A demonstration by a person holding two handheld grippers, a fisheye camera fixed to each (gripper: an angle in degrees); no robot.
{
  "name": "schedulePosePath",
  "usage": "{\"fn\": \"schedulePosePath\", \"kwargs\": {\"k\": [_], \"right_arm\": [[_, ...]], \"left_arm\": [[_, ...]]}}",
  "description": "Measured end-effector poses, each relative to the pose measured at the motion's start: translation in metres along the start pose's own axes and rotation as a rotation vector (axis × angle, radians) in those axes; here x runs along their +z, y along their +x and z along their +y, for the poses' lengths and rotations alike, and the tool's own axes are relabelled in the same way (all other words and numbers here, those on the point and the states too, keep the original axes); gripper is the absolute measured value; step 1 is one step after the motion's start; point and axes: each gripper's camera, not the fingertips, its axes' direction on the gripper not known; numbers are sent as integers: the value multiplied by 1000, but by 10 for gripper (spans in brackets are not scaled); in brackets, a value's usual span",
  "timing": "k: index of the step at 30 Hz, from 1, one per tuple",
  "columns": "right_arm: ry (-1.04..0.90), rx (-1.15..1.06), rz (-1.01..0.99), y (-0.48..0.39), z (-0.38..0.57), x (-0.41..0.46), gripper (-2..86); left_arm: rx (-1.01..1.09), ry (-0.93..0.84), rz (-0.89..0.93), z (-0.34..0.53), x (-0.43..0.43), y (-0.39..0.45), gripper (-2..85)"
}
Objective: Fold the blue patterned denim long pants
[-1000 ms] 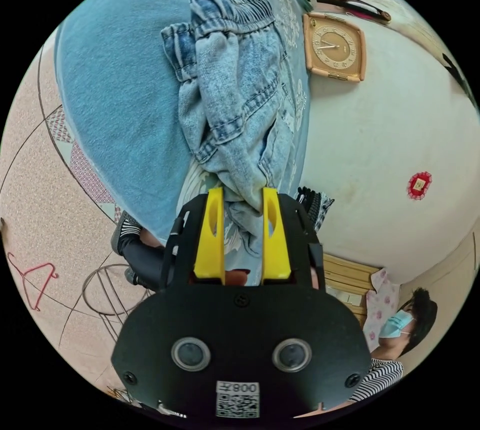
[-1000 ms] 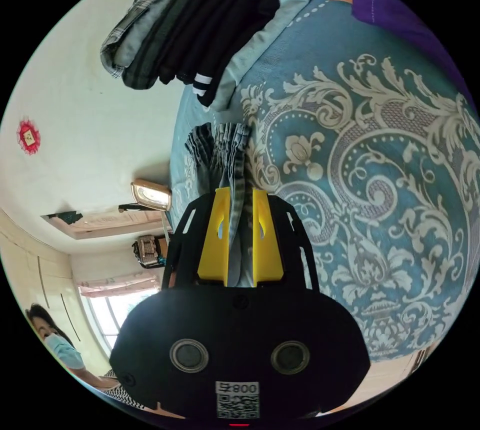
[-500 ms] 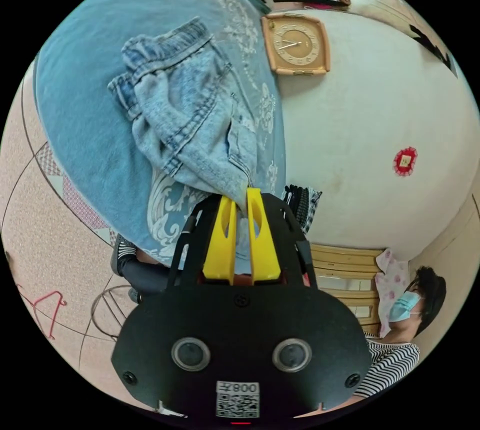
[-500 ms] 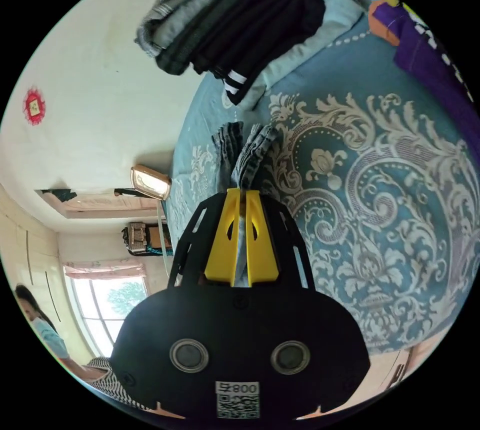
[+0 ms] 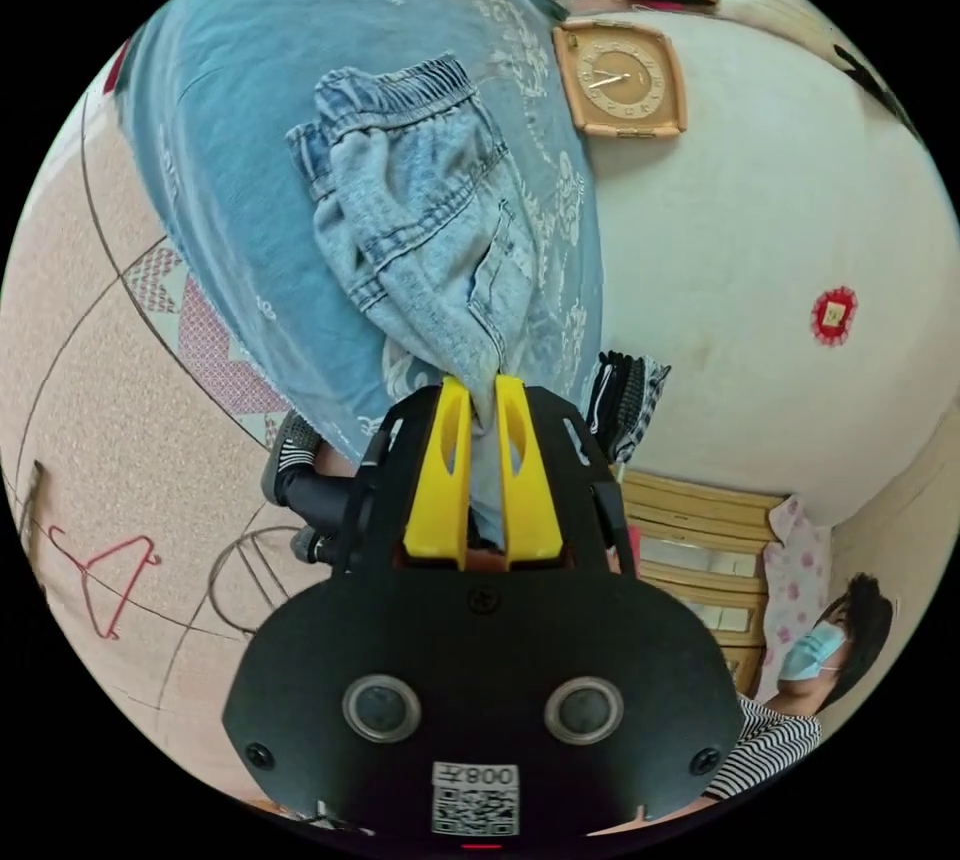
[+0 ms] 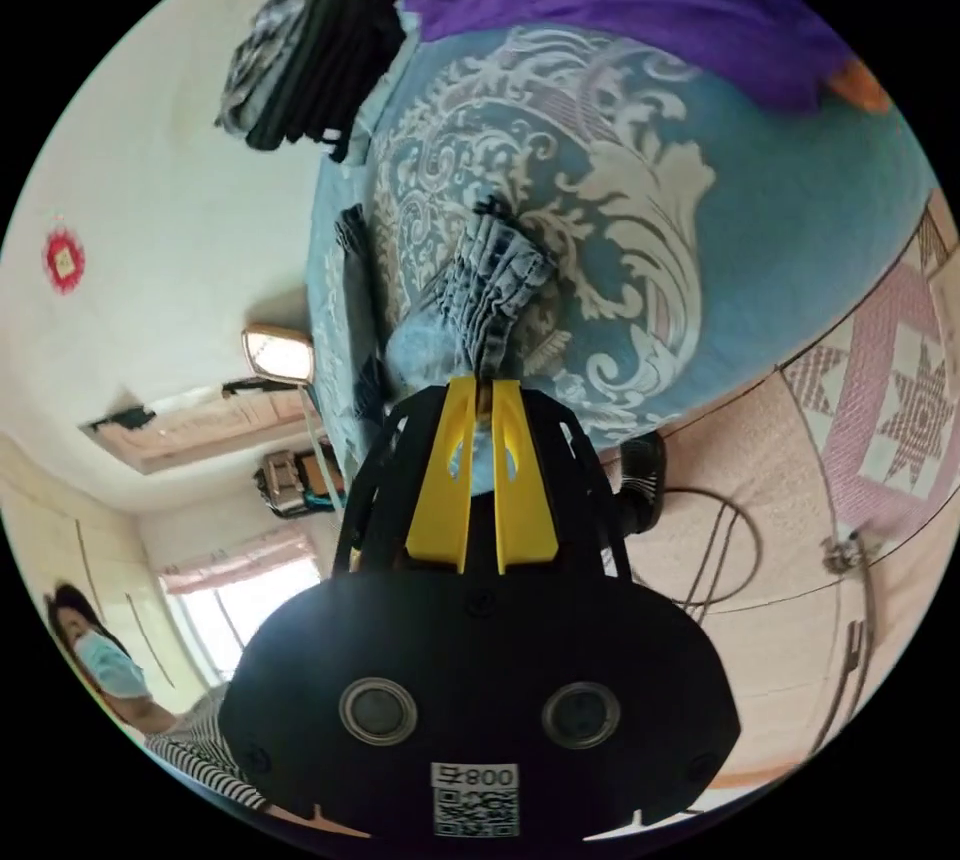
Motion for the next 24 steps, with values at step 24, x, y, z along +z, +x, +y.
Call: {"fn": "schedulePosePath", "kwargs": {"k": [24], "right_arm": [[-102, -618, 497, -403, -95, 212, 99]], "left_arm": [[-6, 64, -76, 22, -18, 43, 78]]}}
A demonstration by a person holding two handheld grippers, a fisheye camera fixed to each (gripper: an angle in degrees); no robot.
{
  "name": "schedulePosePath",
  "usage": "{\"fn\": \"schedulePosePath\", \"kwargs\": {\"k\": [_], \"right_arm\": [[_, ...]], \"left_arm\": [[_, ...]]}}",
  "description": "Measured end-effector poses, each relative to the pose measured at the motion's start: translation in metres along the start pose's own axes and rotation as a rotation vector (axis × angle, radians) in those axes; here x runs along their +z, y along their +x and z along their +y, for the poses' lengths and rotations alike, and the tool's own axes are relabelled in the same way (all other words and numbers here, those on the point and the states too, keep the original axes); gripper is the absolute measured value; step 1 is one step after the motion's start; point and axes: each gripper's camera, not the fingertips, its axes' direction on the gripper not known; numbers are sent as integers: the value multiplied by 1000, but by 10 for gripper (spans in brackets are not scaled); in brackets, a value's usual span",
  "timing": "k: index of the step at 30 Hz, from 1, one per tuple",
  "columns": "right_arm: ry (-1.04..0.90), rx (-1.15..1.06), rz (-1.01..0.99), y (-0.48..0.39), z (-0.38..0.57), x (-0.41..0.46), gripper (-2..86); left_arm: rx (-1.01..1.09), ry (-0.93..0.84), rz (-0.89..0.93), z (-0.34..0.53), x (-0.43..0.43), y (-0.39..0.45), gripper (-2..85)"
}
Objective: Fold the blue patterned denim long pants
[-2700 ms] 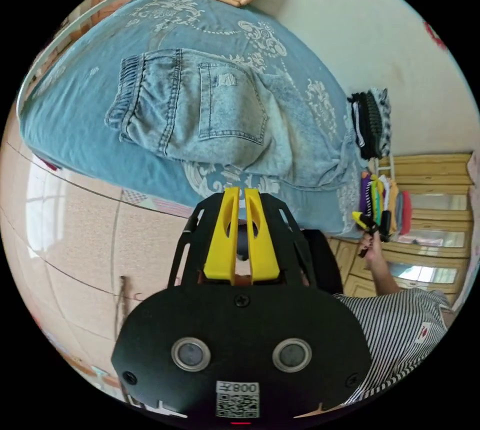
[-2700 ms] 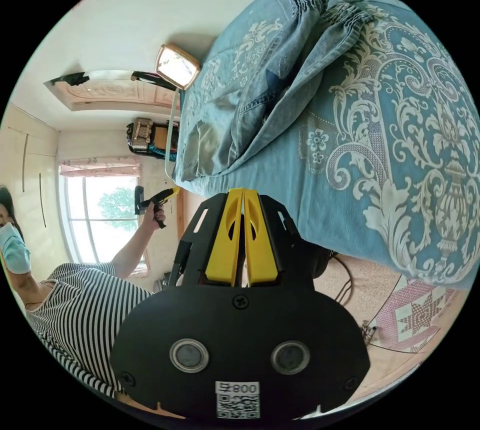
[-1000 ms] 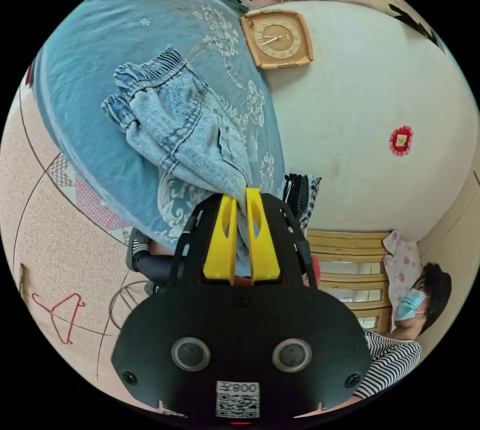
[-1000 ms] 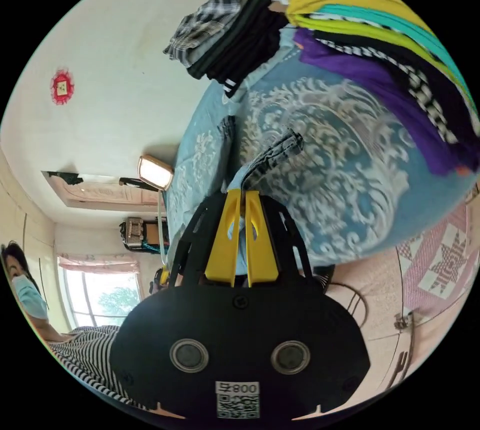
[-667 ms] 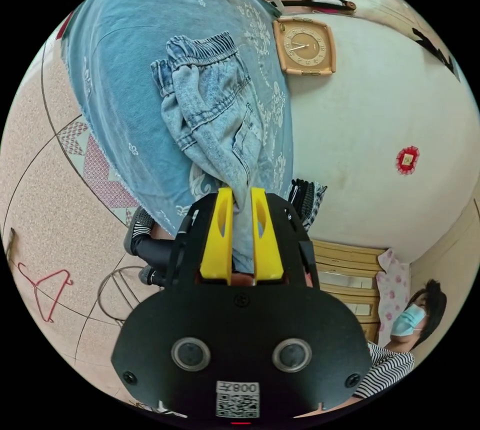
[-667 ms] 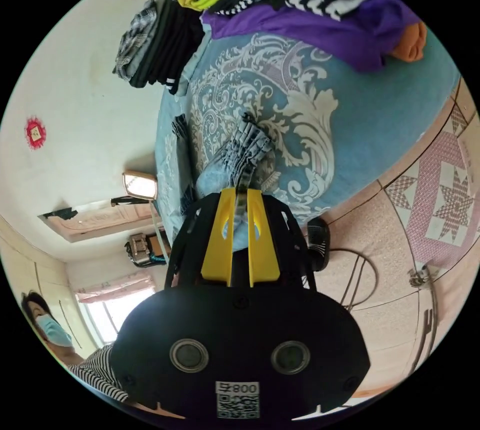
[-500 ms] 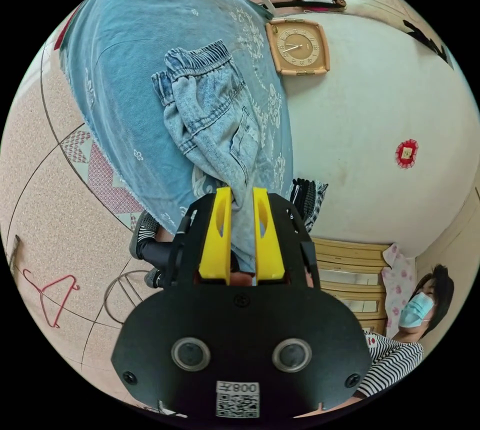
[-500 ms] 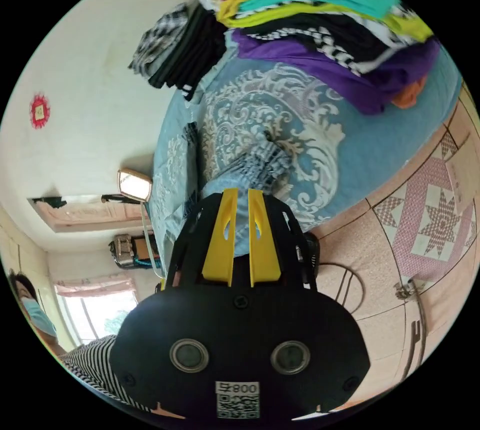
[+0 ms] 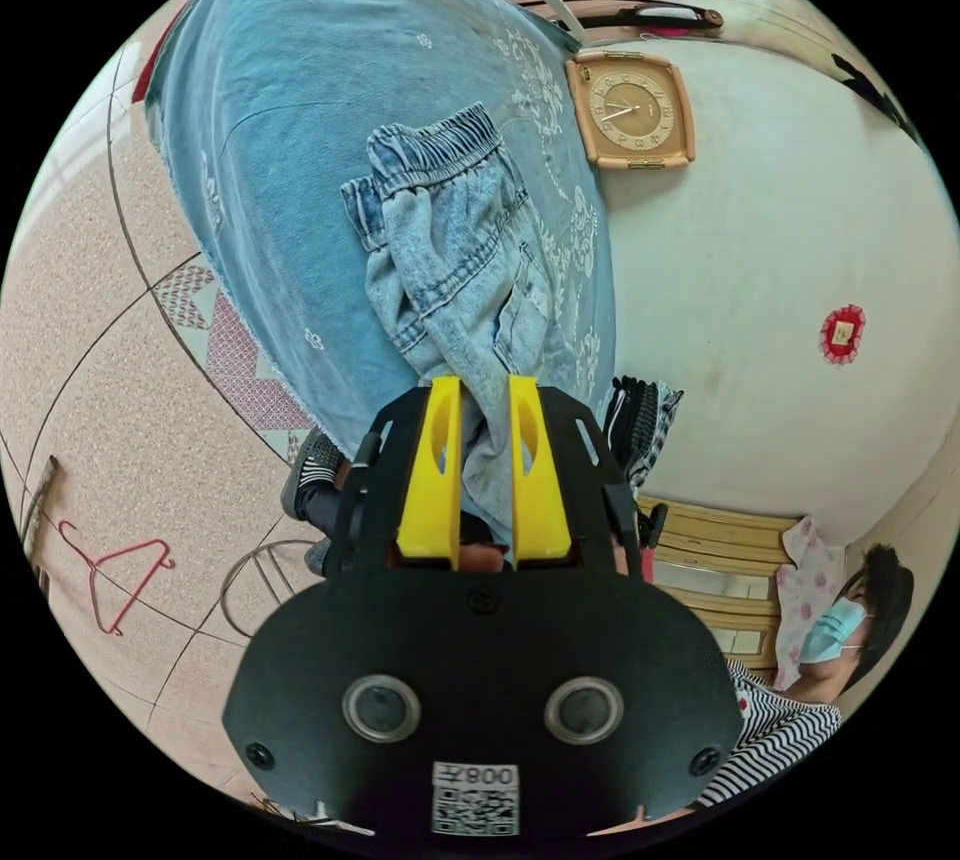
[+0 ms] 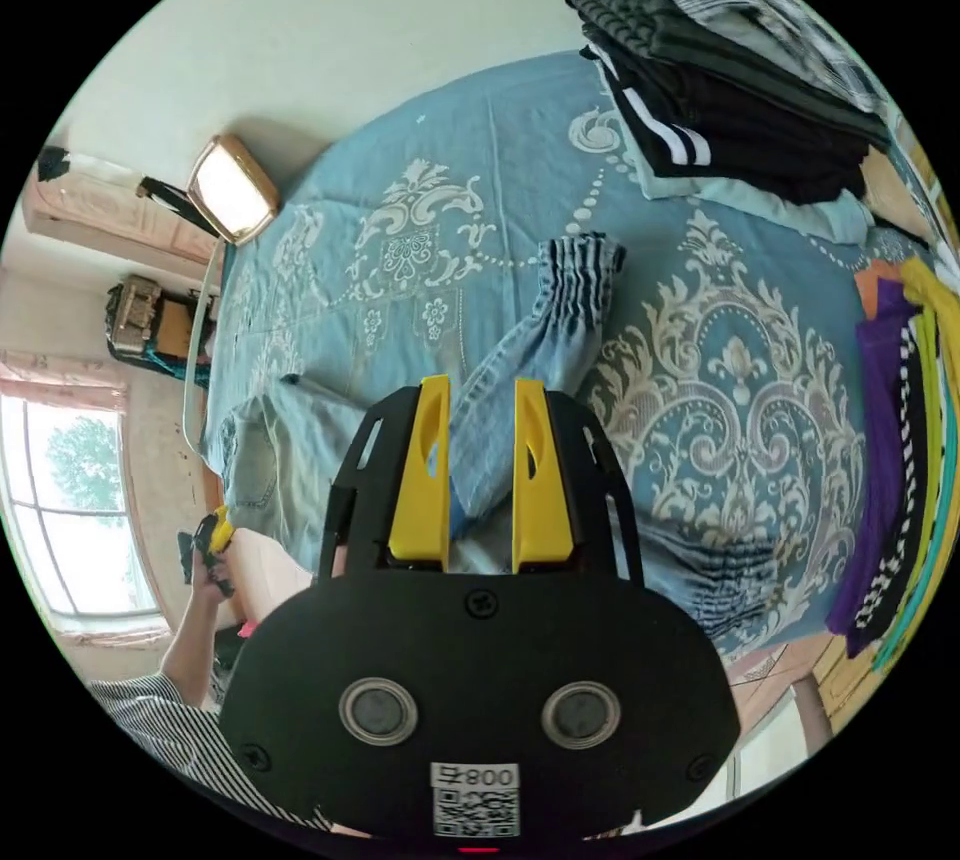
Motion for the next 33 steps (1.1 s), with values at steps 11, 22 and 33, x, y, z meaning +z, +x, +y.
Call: {"fn": "schedulePosePath", "kwargs": {"k": [11, 22, 33], "right_arm": [[-205, -78, 286, -39, -74, 82, 39], [182, 109, -250, 82, -2, -100, 9], [269, 148, -343, 140, 47, -152, 8]], "left_arm": [[1, 18, -34, 1, -14, 42, 48], [135, 0, -154, -9, -38, 114, 18], [269, -87, -281, -45, -45, 182, 22]]}}
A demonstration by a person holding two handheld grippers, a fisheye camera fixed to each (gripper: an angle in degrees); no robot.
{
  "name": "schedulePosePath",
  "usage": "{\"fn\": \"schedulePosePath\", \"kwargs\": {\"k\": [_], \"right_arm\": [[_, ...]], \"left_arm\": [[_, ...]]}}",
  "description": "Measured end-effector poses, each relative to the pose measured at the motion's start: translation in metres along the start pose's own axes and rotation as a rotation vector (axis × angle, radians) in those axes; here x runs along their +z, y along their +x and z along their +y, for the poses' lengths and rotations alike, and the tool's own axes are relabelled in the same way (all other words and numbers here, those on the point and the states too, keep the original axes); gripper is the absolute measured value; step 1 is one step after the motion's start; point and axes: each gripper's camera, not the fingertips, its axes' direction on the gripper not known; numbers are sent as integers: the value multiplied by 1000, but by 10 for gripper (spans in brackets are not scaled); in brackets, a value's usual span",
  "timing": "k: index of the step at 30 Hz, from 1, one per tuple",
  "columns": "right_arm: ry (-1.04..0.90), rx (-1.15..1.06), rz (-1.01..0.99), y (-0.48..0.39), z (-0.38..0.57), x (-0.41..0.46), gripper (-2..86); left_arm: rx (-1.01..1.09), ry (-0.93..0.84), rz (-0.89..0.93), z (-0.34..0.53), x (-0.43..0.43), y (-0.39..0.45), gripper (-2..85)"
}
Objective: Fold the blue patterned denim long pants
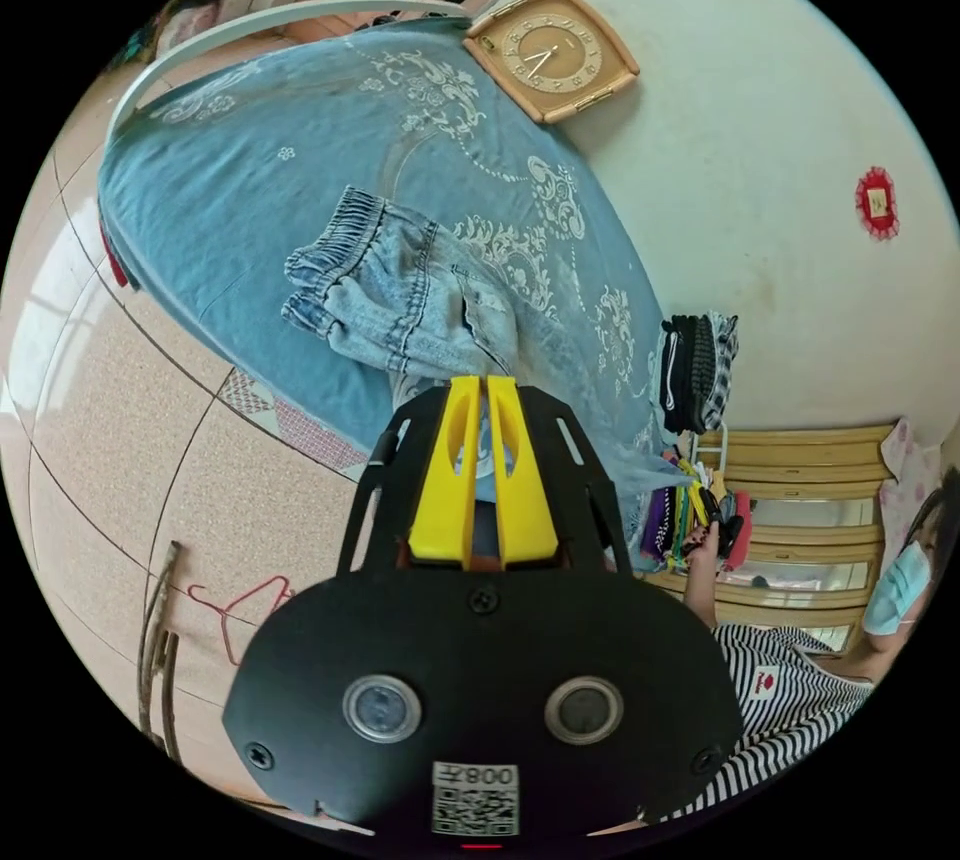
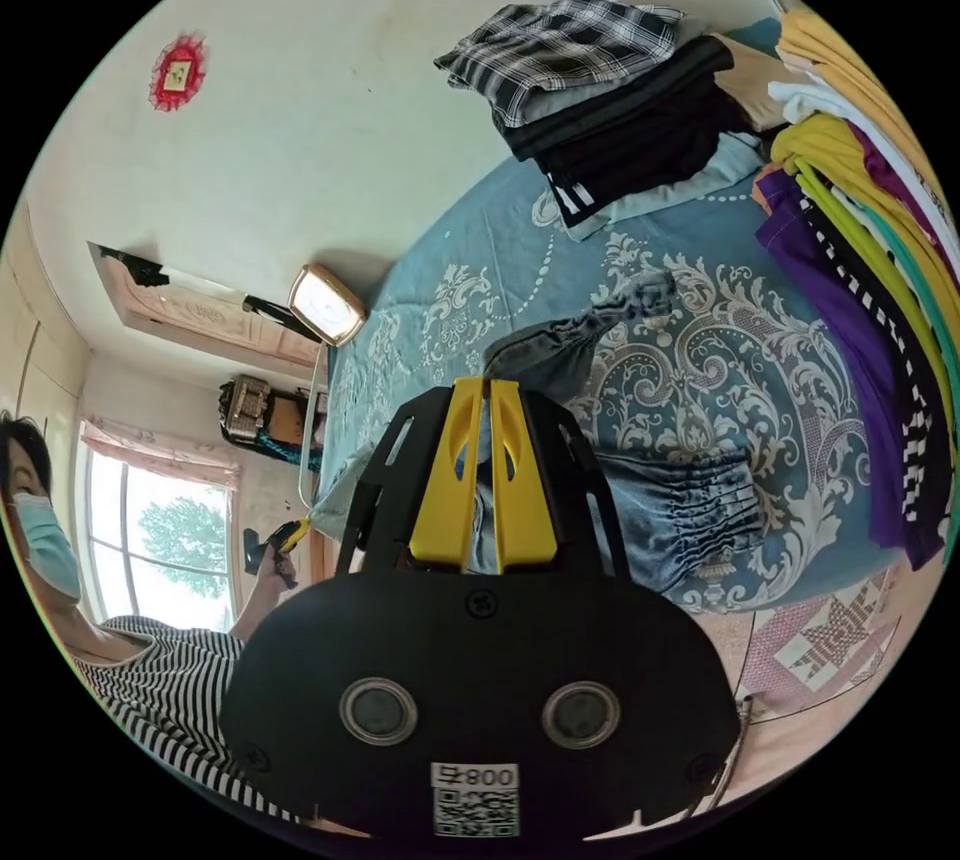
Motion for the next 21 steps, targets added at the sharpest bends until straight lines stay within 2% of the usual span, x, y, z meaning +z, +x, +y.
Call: {"fn": "schedulePosePath", "kwargs": {"k": [7, 13, 20, 21], "right_arm": [[-27, 8, -42, 16, -13, 4, 8], [-29, 1, -58, 24, -22, -4, 9], [-20, -4, -76, 30, -27, -12, 9], [-21, -3, -77, 31, -28, -13, 9]], "left_arm": [[-112, -27, 20, 6, 4, -17, 48], [-183, 3, 161, 14, 7, -30, 62], [-220, -250, 381, 45, 84, -20, 70], [-249, -241, 432, 48, 97, -20, 73]]}}
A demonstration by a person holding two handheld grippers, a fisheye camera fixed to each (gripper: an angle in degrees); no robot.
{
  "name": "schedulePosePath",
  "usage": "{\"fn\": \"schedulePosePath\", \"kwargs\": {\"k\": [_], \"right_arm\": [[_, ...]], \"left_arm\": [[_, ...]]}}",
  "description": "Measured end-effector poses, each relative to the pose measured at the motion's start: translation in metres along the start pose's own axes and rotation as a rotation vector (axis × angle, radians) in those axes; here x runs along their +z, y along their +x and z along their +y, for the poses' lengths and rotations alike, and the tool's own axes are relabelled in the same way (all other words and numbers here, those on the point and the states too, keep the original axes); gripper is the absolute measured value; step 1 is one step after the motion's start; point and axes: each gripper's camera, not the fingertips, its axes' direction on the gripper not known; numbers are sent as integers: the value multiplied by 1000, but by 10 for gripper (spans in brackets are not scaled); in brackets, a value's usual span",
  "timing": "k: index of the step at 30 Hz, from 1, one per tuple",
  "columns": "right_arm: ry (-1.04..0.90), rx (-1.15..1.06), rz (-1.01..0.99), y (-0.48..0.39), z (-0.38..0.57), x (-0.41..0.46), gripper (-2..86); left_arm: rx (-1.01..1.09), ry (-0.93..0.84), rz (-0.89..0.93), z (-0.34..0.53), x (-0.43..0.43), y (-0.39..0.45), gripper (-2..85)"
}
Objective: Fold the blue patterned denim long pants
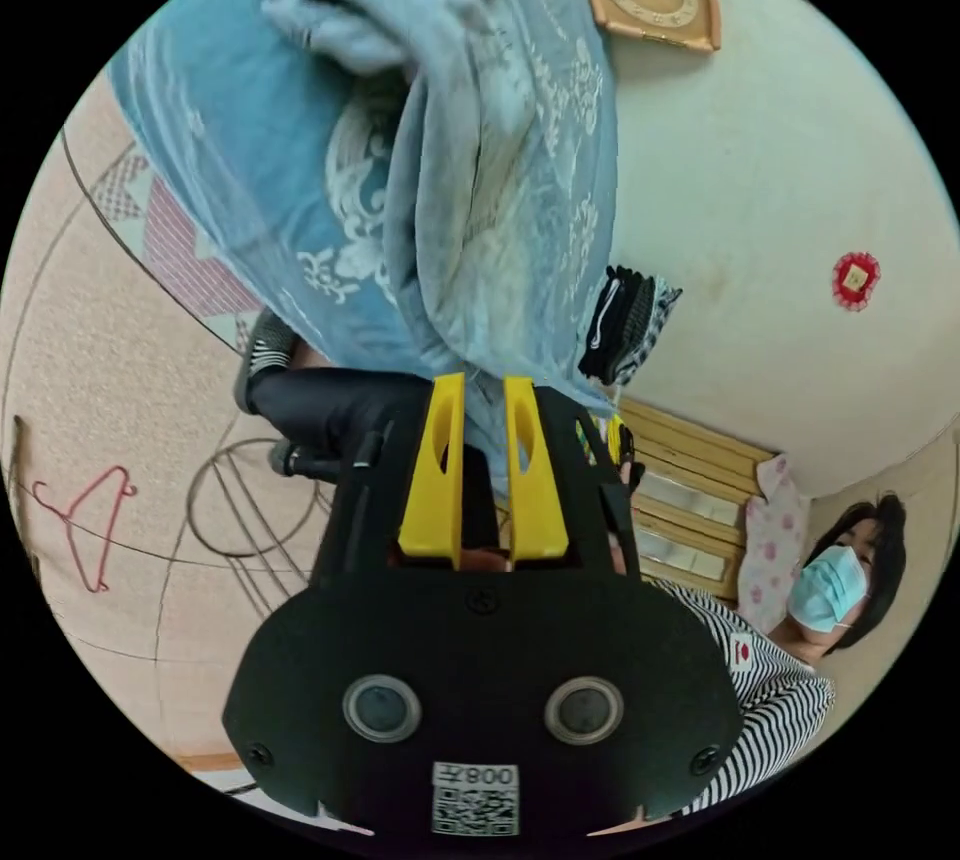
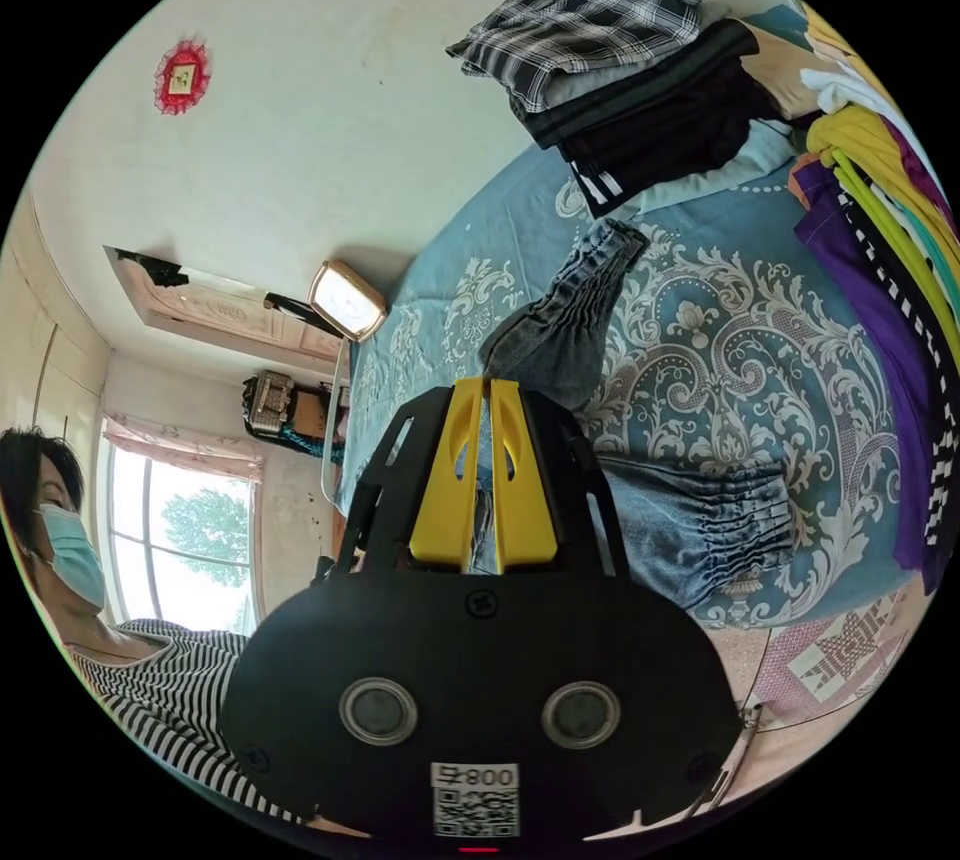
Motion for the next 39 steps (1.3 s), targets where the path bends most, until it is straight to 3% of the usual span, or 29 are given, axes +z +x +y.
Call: {"fn": "schedulePosePath", "kwargs": {"k": [3, 27, 35, 39], "right_arm": [[-4, -4, 3, 1, -2, -5, 8], [16, 12, -53, 33, 11, -28, 8], [29, 19, -58, 43, 34, -43, 8], [58, 35, -84, 51, 56, -57, 7]], "left_arm": [[-57, 35, 133, -6, 19, -11, 77], [-174, 124, 225, -30, 3, -22, 76], [-101, 173, 198, -59, -16, 1, 23], [33, 224, 177, -67, -38, 35, 15]]}}
